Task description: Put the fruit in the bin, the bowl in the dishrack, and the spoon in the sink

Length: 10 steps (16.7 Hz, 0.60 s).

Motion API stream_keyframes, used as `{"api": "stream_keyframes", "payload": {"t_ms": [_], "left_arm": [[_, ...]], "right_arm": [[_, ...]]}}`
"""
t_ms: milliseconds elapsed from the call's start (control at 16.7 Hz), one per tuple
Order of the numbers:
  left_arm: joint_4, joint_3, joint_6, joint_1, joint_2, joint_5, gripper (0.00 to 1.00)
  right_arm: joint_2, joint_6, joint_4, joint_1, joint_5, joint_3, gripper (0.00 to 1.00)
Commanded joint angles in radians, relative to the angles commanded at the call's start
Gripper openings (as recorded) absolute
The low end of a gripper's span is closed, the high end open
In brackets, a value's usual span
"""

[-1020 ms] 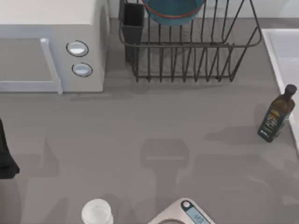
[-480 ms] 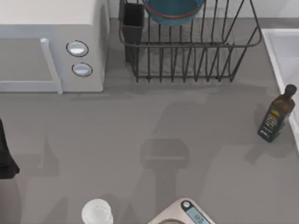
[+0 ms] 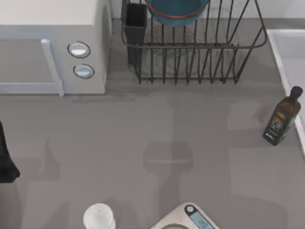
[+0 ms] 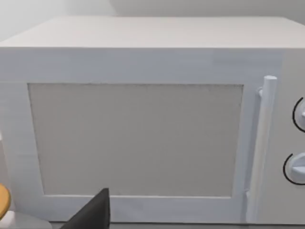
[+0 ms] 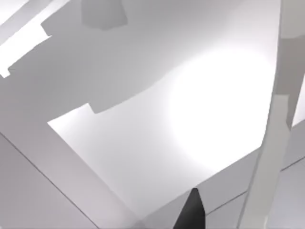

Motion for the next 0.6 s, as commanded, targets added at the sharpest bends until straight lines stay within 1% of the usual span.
{"api": "stream_keyframes", "payload": {"t_ms": [240,600], "left_arm": [[0.0,0.0,0.0,0.0,0.0,0.0,1.0],[0.0,0.0,0.0,0.0,0.0,0.0,1.0]], "right_arm": [[0.113,-0.031,-0.017,0.045,-0.009,0.132,0.0],[0.12,-0.032,-0.015,0.044,-0.009,0.135,0.0]]}}
